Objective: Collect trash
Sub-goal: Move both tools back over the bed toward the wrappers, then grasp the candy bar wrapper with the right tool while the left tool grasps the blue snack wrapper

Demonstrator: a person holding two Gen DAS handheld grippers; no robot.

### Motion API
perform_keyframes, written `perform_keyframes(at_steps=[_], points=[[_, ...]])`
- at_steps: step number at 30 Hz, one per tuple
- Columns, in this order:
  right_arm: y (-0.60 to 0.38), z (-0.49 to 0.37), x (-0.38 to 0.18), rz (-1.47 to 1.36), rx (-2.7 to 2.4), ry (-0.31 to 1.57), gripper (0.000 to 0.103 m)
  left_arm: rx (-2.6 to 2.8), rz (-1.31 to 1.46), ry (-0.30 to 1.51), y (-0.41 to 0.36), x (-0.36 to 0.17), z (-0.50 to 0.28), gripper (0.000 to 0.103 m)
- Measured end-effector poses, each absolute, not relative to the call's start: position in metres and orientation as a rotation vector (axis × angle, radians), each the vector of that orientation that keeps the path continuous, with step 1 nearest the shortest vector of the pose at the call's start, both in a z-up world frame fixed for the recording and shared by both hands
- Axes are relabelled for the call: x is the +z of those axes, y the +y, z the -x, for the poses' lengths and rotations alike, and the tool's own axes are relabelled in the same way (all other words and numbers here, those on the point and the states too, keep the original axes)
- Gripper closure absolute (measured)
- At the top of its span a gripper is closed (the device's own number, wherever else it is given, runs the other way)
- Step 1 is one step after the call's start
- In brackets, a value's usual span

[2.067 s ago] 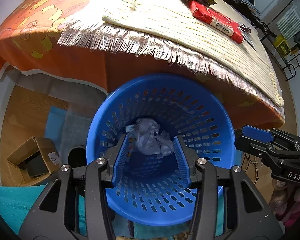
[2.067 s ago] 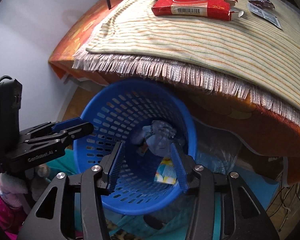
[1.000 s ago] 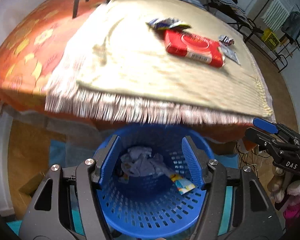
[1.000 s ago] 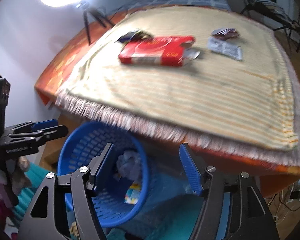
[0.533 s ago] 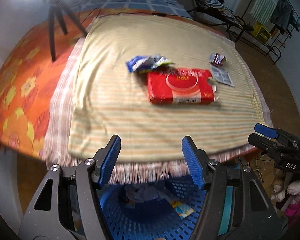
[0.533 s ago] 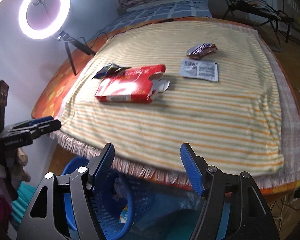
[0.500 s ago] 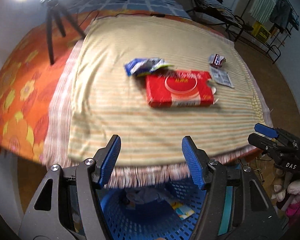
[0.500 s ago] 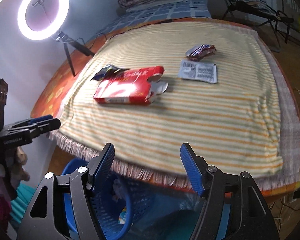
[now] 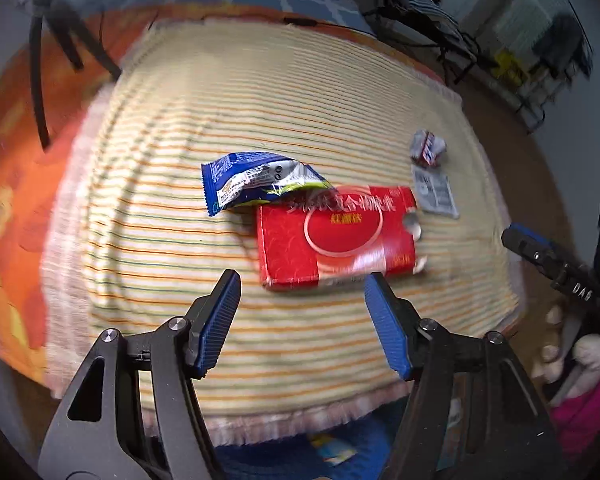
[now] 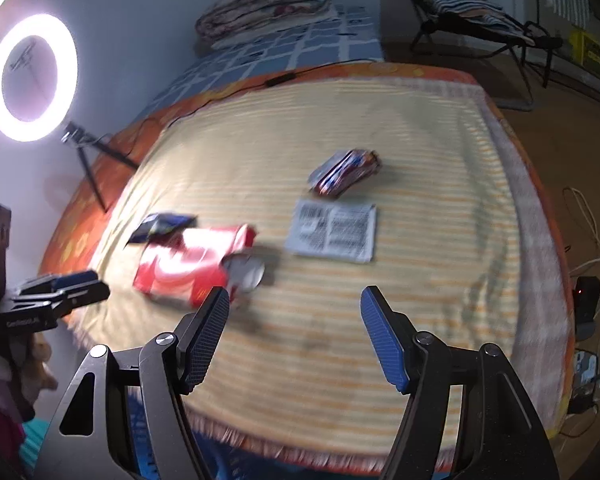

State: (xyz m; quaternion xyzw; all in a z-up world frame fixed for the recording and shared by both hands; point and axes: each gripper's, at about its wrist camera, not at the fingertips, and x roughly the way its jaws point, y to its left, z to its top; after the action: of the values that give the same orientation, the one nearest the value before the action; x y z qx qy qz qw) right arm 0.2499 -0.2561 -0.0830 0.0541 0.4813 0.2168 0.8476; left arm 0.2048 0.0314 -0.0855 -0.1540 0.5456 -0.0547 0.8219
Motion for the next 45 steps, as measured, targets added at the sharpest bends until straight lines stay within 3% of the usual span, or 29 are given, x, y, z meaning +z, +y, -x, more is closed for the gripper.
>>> perform_keyframes(at_steps=[19, 30, 34, 43, 45], points=[[-0.240, -0.353, -0.118, -0.243, 0.405, 1.114, 0.035, -0.019, 0.586, 1.174, 0.070, -0.133, -0.292, 0.037], [-0.227, -0.394, -0.134, -0.229, 0.327, 1.148, 0.035, 0.007, 0.514, 1.170, 0.063, -0.140, -0.334, 0.037], [-0.221, -0.404, -0.139, -0.228, 0.319, 1.156, 0.035, 0.000, 0.507, 1.167, 0.061, -0.139, -0.350, 0.025], [-0.201, -0.409, -0.142, -0.075, 0.306, 1.156, 0.036, 0.059, 0.292, 1.177, 0.027, -0.142, -0.376, 0.025], [-0.200, -0.409, -0.142, -0.047, 0.300, 1.150, 0.043, 0.068, 0.234, 1.168, 0.021, -0.143, -0.378, 0.027]])
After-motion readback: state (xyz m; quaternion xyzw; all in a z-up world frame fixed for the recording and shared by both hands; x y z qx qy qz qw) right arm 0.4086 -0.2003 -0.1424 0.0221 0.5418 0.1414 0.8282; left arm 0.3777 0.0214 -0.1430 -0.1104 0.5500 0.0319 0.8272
